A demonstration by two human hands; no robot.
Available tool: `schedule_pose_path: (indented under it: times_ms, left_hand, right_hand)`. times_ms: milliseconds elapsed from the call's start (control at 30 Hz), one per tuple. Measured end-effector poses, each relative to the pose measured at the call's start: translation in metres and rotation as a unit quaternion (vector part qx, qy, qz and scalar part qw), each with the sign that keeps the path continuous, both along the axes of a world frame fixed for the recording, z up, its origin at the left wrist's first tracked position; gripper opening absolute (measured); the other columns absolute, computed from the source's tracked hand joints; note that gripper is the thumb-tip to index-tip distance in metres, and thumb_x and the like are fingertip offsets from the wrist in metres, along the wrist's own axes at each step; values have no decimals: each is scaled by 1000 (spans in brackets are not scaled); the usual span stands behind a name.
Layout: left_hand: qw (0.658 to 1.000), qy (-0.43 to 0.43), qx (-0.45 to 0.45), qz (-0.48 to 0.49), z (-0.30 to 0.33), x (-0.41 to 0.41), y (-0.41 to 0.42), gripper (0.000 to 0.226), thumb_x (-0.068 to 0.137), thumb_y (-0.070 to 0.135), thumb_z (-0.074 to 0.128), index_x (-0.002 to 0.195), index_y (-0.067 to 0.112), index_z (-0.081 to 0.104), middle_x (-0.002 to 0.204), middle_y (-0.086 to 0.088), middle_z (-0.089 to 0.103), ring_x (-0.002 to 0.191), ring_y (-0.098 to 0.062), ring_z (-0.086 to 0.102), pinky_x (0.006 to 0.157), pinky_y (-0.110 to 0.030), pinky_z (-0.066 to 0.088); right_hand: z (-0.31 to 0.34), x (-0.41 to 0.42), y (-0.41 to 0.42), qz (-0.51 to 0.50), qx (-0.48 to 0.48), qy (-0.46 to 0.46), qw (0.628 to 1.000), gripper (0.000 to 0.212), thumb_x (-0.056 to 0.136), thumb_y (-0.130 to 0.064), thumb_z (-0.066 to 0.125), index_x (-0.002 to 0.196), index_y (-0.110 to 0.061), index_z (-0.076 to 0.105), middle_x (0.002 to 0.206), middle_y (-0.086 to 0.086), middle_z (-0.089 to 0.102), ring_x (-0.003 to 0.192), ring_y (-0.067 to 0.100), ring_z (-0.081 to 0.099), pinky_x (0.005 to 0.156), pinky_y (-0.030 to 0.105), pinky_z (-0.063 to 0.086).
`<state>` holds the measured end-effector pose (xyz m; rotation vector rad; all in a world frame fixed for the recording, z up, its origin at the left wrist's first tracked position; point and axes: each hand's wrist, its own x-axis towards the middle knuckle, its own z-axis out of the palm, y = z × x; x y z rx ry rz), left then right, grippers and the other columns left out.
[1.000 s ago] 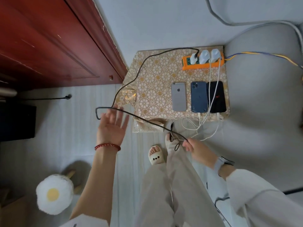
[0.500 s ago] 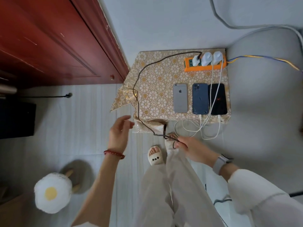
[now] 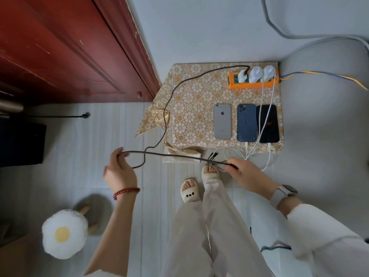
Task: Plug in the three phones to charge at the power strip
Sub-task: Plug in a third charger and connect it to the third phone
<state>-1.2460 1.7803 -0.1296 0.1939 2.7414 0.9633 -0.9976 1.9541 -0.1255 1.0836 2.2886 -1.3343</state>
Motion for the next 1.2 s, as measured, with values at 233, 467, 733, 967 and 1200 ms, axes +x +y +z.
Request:
schedule_pose_path:
  times_ms: [233, 467, 733, 967, 1200]
  left_hand:
    - [927, 102, -68, -354, -7, 34, 10, 61, 76, 26, 50, 134, 20, 32, 133, -11, 50, 124, -23, 40, 109, -58, 16]
    - [894, 158, -14, -419, -17, 50, 17, 20, 84, 20, 43, 86, 17, 62, 69, -3, 72, 64, -20, 68, 100, -43, 34]
    - [995, 5, -41, -89, -13, 20, -8, 24, 89, 5, 40, 97, 6, 63, 90, -15, 71, 83, -35, 63, 90, -56, 45]
    - [912, 134, -72, -382, -11, 44, 1, 47, 84, 30, 42, 130, 18, 40, 122, -10, 60, 117, -25, 50, 103, -60, 30]
    - [905, 168, -22, -389, -9, 46, 13, 20, 78, 4, 47, 87, 18, 60, 67, -4, 69, 61, -25, 65, 87, -48, 51]
  right_hand:
    - [8, -34, -19, 45, 70, 102, 991, 35, 91, -33, 32, 86, -12, 61, 78, 0, 64, 68, 11, 53, 65, 30, 43]
    - [19, -48, -30, 56, 65, 124, 988, 24, 90, -28, 42, 91, -10, 59, 67, -3, 55, 60, 14, 49, 58, 30, 39]
    - [13, -31, -25, 80, 6, 44, 996, 18, 90, -21, 48, 95, -7, 59, 69, 3, 58, 57, 17, 47, 55, 28, 34]
    - [18, -40, -24, 77, 11, 96, 992, 21, 93, -16, 41, 94, -9, 60, 82, -16, 63, 69, 1, 51, 67, 30, 42]
    - [23, -38, -20, 59, 0, 104, 993, 19, 90, -24, 45, 86, -10, 58, 70, 3, 65, 58, 17, 52, 58, 33, 42]
